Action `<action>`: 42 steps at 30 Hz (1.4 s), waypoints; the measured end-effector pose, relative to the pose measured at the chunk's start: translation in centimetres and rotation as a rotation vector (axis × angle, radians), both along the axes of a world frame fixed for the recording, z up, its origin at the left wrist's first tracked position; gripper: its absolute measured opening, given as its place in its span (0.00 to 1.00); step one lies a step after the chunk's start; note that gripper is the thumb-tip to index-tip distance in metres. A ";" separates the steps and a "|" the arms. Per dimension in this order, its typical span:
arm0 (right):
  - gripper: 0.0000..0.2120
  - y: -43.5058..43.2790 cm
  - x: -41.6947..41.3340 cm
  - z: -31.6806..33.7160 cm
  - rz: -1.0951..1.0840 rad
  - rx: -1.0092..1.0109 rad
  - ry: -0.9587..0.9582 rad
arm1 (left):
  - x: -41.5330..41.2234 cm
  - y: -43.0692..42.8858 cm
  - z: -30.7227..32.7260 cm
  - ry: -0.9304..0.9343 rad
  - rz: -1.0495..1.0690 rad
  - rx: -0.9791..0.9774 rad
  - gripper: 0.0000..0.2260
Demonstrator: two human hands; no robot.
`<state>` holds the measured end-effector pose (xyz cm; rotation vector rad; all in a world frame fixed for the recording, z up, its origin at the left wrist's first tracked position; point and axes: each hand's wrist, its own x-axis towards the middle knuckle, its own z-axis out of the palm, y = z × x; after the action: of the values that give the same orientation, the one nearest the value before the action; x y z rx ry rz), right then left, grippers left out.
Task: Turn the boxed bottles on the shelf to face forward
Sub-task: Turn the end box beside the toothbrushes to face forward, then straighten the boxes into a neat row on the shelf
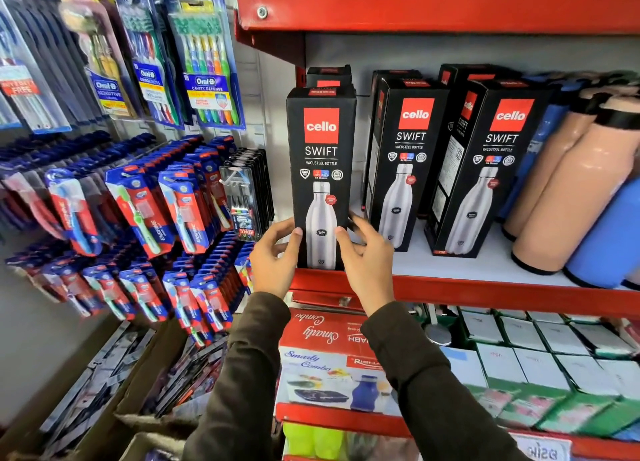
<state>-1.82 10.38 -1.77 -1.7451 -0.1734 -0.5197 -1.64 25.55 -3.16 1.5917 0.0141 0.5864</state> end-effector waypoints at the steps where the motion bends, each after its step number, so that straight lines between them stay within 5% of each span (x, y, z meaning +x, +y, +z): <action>1: 0.18 0.0 -0.2 0.0 -0.002 -0.007 -0.003 | -0.2 -0.1 -0.1 -0.006 0.011 0.003 0.07; 11: 0.17 -0.7 -1.1 0.2 0.015 -0.051 0.022 | -1.1 -1.1 -0.4 0.005 0.099 0.021 0.07; 18: 0.16 -4.8 -1.6 0.4 -0.135 -0.163 -0.110 | -2.7 -5.7 -0.5 -0.234 0.462 0.081 0.15; 24: 0.20 -8.9 -0.3 1.3 -0.164 -0.105 -0.143 | -3.1 -11.6 1.4 -0.432 0.158 0.358 0.16; 27: 0.24 -9.7 0.8 1.3 -0.134 -0.119 -0.077 | -1.8 -14.0 2.1 -0.359 -0.004 0.352 0.20; 36: 0.23 -10.9 4.8 1.1 -0.117 -0.100 0.180 | 3.8 -16.4 3.7 0.183 -0.024 0.086 0.22; 42: 0.20 -11.5 5.8 0.5 -0.127 -0.095 0.182 | 4.9 -16.1 3.2 0.229 -0.015 0.069 0.19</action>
<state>3.96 -1.09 -1.27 -1.8946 0.0428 -0.4471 3.29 9.43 -0.01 1.7181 0.1543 0.3937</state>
